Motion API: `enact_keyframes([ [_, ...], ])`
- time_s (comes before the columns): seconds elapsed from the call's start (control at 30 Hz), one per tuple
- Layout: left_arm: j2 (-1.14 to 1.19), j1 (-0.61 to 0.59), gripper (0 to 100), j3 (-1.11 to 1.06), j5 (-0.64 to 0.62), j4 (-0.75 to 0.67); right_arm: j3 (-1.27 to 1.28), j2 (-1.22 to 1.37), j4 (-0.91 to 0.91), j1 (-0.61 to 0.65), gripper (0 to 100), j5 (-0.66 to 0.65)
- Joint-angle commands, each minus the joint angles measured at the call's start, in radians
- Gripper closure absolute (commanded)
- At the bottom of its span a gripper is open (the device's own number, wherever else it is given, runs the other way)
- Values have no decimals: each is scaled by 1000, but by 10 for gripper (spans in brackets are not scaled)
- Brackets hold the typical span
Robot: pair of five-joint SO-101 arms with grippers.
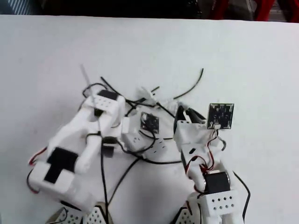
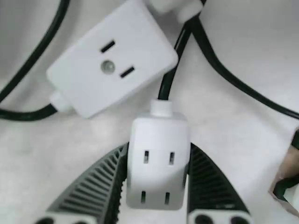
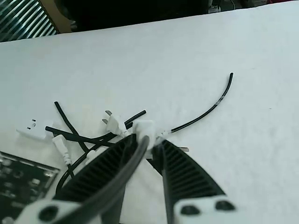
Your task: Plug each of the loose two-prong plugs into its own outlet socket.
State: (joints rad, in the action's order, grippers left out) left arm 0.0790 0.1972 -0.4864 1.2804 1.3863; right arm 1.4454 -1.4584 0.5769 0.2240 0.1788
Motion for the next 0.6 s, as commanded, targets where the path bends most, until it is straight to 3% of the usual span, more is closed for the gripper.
enact_keyframes([
  [0.0, -209, -51, 980, 23, -23, 66, -52, -8, -22, -5, 981, 5],
  [0.37, -570, -226, 980, 25, -26, 109, -51, -8, -22, -5, 981, 6],
  [0.57, -610, -272, 979, 0, -172, 35, -51, -8, -22, -4, 981, 8],
])
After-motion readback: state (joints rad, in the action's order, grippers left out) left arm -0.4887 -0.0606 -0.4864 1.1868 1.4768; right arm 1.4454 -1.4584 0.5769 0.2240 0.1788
